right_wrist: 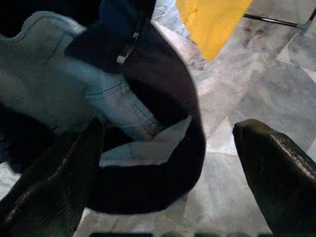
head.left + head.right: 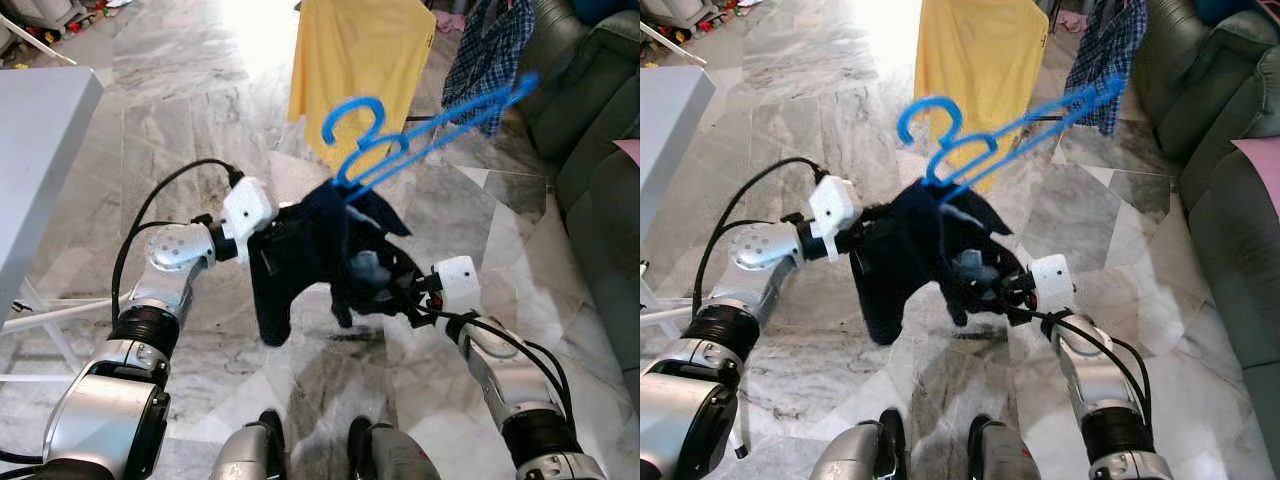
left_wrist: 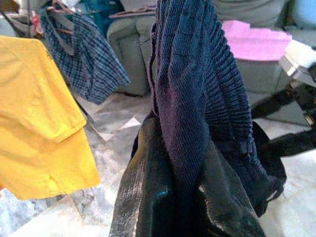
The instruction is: Hang hanger
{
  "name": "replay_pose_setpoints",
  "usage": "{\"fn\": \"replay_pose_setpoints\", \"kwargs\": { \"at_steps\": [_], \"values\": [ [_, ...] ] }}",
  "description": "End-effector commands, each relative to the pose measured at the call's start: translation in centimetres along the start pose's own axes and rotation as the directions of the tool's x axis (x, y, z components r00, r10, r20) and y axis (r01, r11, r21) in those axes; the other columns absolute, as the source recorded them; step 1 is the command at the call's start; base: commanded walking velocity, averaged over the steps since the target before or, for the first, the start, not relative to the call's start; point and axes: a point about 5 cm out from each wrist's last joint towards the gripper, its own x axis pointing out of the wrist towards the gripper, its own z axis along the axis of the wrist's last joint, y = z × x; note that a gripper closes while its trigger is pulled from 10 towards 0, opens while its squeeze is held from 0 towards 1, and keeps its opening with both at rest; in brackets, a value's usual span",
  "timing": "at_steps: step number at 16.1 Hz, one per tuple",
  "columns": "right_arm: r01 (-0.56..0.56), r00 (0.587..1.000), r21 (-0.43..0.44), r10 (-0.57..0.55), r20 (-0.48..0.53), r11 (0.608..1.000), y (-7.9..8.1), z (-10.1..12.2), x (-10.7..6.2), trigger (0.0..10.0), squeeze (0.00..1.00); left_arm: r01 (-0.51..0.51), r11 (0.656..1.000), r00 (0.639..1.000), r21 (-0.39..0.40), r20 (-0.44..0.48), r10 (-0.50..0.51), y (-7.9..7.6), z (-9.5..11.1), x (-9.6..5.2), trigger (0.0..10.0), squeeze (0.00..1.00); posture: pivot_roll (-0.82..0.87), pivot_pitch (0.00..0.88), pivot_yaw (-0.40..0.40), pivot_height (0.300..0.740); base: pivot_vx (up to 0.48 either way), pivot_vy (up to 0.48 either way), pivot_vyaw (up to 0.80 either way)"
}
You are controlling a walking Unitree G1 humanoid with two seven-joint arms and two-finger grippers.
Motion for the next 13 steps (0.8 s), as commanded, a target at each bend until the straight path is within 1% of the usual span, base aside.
{"fn": "replay_pose_setpoints", "kwargs": {
  "at_steps": [1,2,3,4,6,8,9,11,12,13],
  "values": [
    [-0.032,0.999,0.012,0.032,-0.022,0.999,0.7,-0.7,-0.2,10.0,0.82,-0.016,1.000,0.997,-0.005,0.075,0.016,0.5,1.4,0.3,0.0,0.00,-0.15,0.248,0.027,0.740,0.000,0.000,0.00],
    [-0.022,0.999,0.047,0.024,-0.040,0.999,0.7,-1.4,-0.2,10.0,0.34,-0.009,1.000,0.995,-0.009,0.095,0.010,0.5,1.9,0.5,0.0,0.00,-0.14,0.247,0.027,0.740,0.000,0.000,0.00],
    [-0.018,0.999,0.062,0.021,-0.045,0.998,0.6,-1.6,-0.2,10.0,0.34,-0.006,1.000,0.995,-0.012,0.102,0.008,0.5,2.1,0.6,0.0,0.00,-0.14,0.246,0.027,0.740,0.000,0.000,0.00],
    [0.035,0.997,0.111,-0.027,-0.075,0.993,0.1,-2.3,0.0,10.0,0.00,0.005,1.000,0.991,-0.021,0.134,-0.002,0.6,2.9,0.8,0.0,0.00,-0.14,0.246,0.028,0.740,0.000,0.000,0.00],
    [0.089,0.993,0.140,-0.076,-0.092,0.986,-0.4,-2.5,0.2,10.0,0.00,0.008,1.000,0.989,-0.025,0.150,-0.004,0.8,3.4,0.8,0.0,0.00,-0.14,0.246,0.028,0.740,0.000,0.000,0.00],
    [0.154,0.986,0.185,-0.139,-0.093,0.971,-1.3,-2.1,0.6,10.0,0.00,0.009,0.999,0.985,-0.035,0.172,-0.002,0.9,4.0,0.8,0.0,0.00,-0.14,0.239,0.028,0.740,0.000,0.000,0.00],
    [0.165,0.985,0.250,-0.146,-0.093,0.954,-1.4,-2.0,0.8,10.0,0.00,0.007,0.999,0.981,-0.047,0.193,0.002,0.9,4.4,0.8,0.0,0.00,-0.13,0.239,0.027,0.740,0.000,0.000,0.00],
    [0.164,0.985,0.277,-0.142,-0.097,0.947,-1.3,-2.1,0.9,10.0,0.00,0.010,0.999,0.979,-0.051,0.204,0.000,0.9,4.8,0.9,0.0,0.00,-0.13,0.237,0.023,0.740,0.000,0.000,0.00],
    [0.155,0.987,0.325,-0.134,-0.087,0.933,-1.1,-1.9,1.2,2.6,0.00,0.015,0.998,0.976,-0.059,0.218,-0.002,0.8,5.1,0.9,0.0,0.00,-0.13,0.239,0.024,0.740,0.000,0.000,0.00],
    [0.131,0.991,0.353,-0.117,-0.059,0.926,-0.9,-1.5,1.4,0.0,0.00,0.017,0.998,0.974,-0.068,0.227,-0.002,0.8,5.2,0.9,0.0,0.00,-0.13,0.240,0.025,0.740,0.000,0.000,0.00]
  ]
}}
